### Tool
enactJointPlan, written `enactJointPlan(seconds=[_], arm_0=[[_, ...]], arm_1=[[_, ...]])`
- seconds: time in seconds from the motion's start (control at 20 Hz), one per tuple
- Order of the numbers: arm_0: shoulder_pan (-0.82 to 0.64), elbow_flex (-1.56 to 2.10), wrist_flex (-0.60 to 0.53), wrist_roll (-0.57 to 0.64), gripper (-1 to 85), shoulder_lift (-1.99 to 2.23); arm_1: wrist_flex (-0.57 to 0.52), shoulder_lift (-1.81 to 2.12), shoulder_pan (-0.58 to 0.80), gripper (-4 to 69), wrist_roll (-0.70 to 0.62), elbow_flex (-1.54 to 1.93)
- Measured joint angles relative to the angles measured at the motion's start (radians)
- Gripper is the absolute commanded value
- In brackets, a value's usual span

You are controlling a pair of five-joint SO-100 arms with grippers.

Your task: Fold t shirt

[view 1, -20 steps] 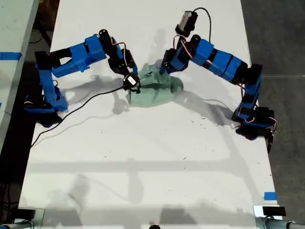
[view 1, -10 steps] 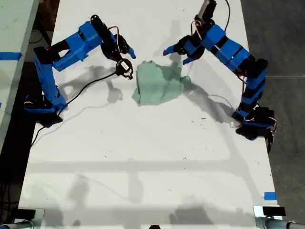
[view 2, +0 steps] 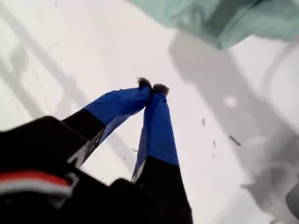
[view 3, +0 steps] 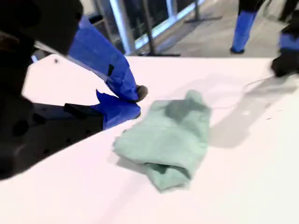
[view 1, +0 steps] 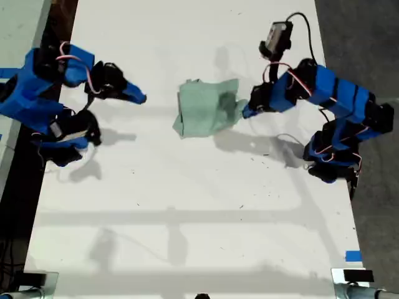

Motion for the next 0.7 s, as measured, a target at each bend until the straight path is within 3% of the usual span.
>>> enactJointPlan(seconds=[0.05, 0.15, 0.3, 0.5, 0.7], arm_0=[[0.109, 0.149, -0.048, -0.067, 5.6, 0.123], [0.229, 0.43, -0.137, -0.161, 0.2, 0.29], [0.27, 0.831, -0.316, -0.224, -0.1, 0.574], [0.321, 1.31, -0.364, -0.259, -0.1, 1.092], [0.337, 1.434, -0.383, -0.259, -0.1, 1.146]], arm_1=[[-0.032, 0.114, -0.071, -0.2, 0.058, 0.152], [-0.098, 0.281, -0.189, -0.2, 0.17, 0.419], [-0.233, 0.537, -0.305, -0.2, 0.265, 0.741], [-0.388, 0.891, -0.351, -0.5, 0.273, 1.129], [-0.259, 1.285, -0.344, -2.4, 0.273, 1.347]])
